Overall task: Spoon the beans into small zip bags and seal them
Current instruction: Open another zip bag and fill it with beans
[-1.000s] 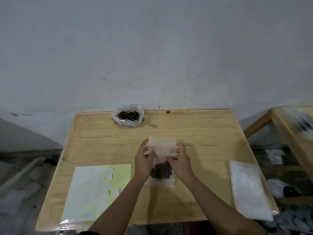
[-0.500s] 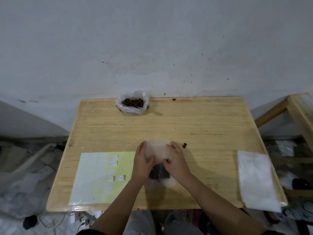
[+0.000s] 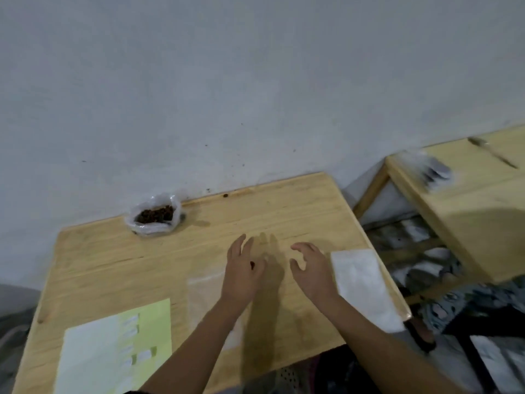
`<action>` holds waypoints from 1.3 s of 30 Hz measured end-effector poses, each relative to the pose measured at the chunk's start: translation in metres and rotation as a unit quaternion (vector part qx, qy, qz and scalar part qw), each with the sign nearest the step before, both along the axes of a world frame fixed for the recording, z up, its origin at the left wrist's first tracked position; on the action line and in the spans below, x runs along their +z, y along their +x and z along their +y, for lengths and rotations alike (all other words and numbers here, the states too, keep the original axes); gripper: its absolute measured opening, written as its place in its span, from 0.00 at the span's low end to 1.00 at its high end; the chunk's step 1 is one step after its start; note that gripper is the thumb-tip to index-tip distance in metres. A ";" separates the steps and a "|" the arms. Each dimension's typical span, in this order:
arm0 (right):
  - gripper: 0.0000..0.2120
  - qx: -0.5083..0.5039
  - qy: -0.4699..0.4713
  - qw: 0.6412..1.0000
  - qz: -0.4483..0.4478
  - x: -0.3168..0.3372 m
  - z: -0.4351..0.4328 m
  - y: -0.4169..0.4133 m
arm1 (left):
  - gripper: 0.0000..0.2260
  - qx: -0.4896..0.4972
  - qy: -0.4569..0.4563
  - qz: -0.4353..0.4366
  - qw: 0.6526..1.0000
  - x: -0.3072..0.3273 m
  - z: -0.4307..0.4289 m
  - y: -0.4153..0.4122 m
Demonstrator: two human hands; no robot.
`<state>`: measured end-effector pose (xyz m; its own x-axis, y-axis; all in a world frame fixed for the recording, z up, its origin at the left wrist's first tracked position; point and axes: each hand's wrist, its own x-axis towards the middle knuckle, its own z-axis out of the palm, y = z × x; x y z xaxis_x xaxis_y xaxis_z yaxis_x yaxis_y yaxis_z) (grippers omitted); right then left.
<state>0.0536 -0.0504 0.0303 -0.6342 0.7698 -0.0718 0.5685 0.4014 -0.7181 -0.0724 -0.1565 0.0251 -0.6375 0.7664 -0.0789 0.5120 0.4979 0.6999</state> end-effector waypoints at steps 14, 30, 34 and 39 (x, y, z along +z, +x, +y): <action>0.27 -0.172 -0.050 0.965 -0.191 -0.041 0.052 0.154 | 0.37 -0.246 -0.151 -0.012 0.957 -0.045 0.081 0.145; 0.18 -0.295 -0.062 0.953 0.031 -0.026 0.049 0.137 | 0.34 -0.150 -0.032 -0.099 0.983 -0.042 0.082 0.146; 0.14 -0.300 -0.084 0.944 0.107 -0.012 0.061 0.121 | 0.25 -0.089 0.076 -0.152 0.981 -0.024 0.077 0.125; 0.11 -0.217 -0.099 0.959 0.150 0.013 0.072 0.080 | 0.19 0.079 0.189 -0.317 0.926 0.009 0.074 0.072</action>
